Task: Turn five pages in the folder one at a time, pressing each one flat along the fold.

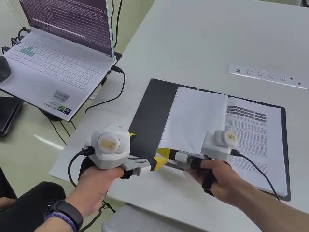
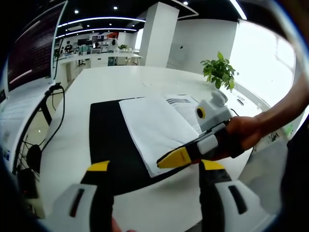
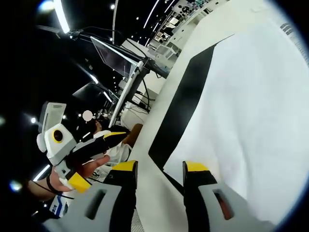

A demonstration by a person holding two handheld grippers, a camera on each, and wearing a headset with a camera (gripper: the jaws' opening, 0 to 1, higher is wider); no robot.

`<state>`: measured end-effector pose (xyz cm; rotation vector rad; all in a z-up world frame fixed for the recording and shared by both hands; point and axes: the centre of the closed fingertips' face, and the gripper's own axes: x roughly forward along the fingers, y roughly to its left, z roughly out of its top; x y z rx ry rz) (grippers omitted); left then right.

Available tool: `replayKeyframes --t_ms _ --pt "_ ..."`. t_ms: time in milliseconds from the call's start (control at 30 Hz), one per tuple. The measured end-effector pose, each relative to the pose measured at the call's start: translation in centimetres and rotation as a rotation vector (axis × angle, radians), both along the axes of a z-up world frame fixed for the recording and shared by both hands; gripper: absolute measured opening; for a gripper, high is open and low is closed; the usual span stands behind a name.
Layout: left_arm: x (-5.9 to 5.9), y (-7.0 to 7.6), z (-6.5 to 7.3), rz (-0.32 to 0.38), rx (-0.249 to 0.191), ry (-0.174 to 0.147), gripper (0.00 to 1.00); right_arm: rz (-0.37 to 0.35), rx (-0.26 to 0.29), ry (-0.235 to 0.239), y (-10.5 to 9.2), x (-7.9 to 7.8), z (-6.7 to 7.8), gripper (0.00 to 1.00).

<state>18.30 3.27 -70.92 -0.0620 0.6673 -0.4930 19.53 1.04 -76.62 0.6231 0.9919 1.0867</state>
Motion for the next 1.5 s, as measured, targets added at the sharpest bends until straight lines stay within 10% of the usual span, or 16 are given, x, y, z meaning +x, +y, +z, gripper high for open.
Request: replayKeyframes --t_ms 767,1167,1500 --pt "2.4 -0.5 1.0 -0.011 -0.01 -0.032 0.68 0.068 0.032 -0.143 -6.6 -0.9 3.7 0.53" --pt "4.5 -2.3 0.3 -0.052 -0.013 -0.049 0.55 -0.096 -0.012 -0.191 -12.5 1.5 4.7 0.51" --pt "4.6 -4.0 -2.9 -0.114 0.026 0.01 0.28 -0.196 -0.012 -0.183 -15.1 2.5 4.6 0.47"
